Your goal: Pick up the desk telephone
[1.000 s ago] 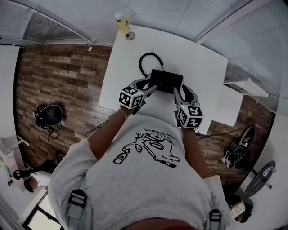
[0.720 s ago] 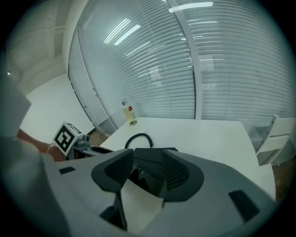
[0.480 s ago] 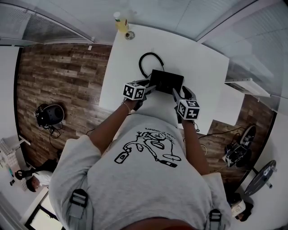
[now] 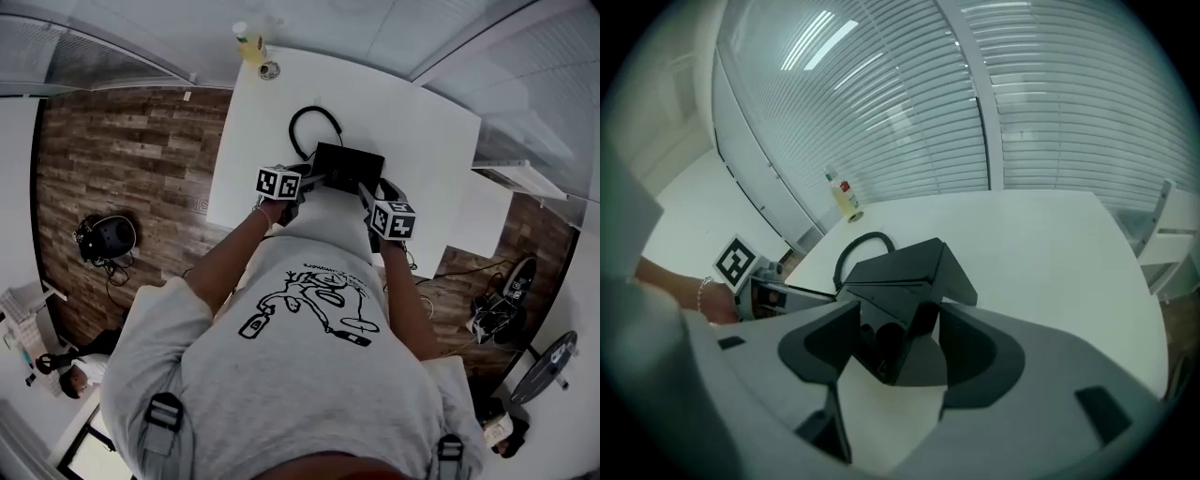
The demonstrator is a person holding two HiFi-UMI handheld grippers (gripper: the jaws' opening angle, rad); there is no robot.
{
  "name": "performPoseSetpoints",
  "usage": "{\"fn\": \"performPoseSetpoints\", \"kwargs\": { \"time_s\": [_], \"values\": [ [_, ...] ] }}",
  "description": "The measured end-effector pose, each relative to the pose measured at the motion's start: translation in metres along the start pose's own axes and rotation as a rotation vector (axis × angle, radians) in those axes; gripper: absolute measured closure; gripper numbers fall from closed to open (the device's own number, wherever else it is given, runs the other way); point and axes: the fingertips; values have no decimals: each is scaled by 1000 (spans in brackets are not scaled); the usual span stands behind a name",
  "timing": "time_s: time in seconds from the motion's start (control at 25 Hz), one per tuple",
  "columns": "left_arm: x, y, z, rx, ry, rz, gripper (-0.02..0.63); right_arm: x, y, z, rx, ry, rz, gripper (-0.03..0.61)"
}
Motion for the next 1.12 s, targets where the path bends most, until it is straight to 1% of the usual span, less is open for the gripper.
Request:
{"fn": "performPoseSetpoints", "kwargs": {
  "time_s": [0.16,0.24,0.36,0.56,0.88,1.12],
  "values": [
    [3,3,-3,0,-37,12,353,1,-6,-9,-25,25,-27,351],
    [6,2,-5,-9,-47,5,354,-1,-8,-11,-29,28,-24,353],
    [6,1,-6,-14,-24,-6,354,-2,-8,-12,-36,21,-8,353],
    [9,1,-7,-24,4,9,354,-1,-6,-10,-57,2,-2,353],
    [26,11,7,-12,27,-18,354,-7,3,10,-35,-4,5,353],
    [43,20,30,11,63,-30,354,-19,14,30,-15,15,-4,353]
  ]
}}
Point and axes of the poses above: the fingertips, and each gripper's own axes: z backward along the fingers, x to its right, y out of its top, and after that the axes turned 13 degrees about -x, right-handed
